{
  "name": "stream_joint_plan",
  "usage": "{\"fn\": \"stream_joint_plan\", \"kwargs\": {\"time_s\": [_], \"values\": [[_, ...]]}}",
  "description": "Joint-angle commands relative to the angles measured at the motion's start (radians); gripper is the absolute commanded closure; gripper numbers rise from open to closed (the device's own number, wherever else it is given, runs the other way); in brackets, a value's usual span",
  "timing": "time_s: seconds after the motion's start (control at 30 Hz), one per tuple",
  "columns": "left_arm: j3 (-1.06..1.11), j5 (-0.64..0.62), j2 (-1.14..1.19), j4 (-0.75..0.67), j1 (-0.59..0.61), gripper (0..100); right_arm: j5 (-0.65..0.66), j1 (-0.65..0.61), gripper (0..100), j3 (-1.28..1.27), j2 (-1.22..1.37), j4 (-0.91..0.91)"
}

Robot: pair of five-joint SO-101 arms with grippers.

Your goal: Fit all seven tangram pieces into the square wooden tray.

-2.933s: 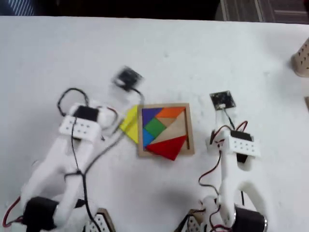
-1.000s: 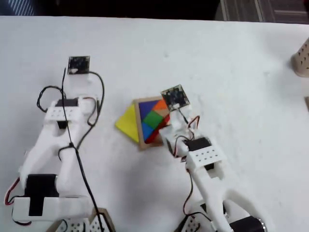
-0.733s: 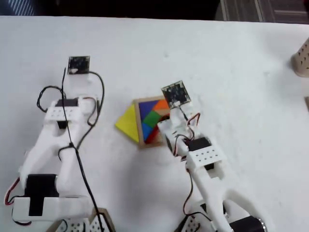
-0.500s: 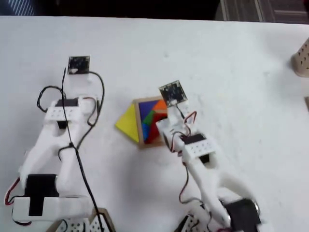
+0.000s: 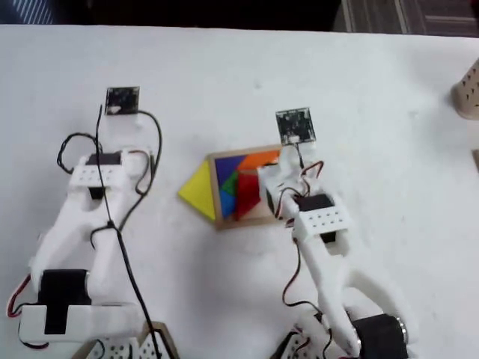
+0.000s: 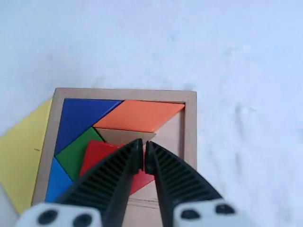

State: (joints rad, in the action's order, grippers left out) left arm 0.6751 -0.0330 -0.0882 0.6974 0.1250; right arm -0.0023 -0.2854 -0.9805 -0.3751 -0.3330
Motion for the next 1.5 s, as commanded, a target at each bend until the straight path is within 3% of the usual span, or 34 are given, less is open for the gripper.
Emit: {"fn": "stream_joint_plan", "kwargs": {"time_s": [0.0,0.2,0.37,0.5,0.83,1.17,1.47], "values": [[-0.044,-0.006,-0.002,-0.018,0.001,98,-0.012,0.01,98.1,0.023,0.007,0.085],[-0.044,-0.006,-0.002,-0.018,0.001,98,-0.012,0.025,98.1,0.103,0.255,0.225],[-0.044,-0.006,-0.002,-0.018,0.001,98,-0.012,0.065,98.1,0.261,0.387,0.024],[-0.044,-0.006,-0.002,-0.018,0.001,98,-0.011,0.081,98.1,0.31,0.383,-0.153],[-0.044,-0.006,-0.001,-0.018,0.001,98,0.08,0.071,98.1,0.308,0.332,-0.346],[-0.044,-0.006,-0.001,-0.018,0.001,98,0.078,0.091,98.1,0.307,0.308,-0.476],[-0.044,-0.006,-0.001,-0.018,-0.015,98,0.071,0.163,98.1,0.292,0.239,-0.481]]}}
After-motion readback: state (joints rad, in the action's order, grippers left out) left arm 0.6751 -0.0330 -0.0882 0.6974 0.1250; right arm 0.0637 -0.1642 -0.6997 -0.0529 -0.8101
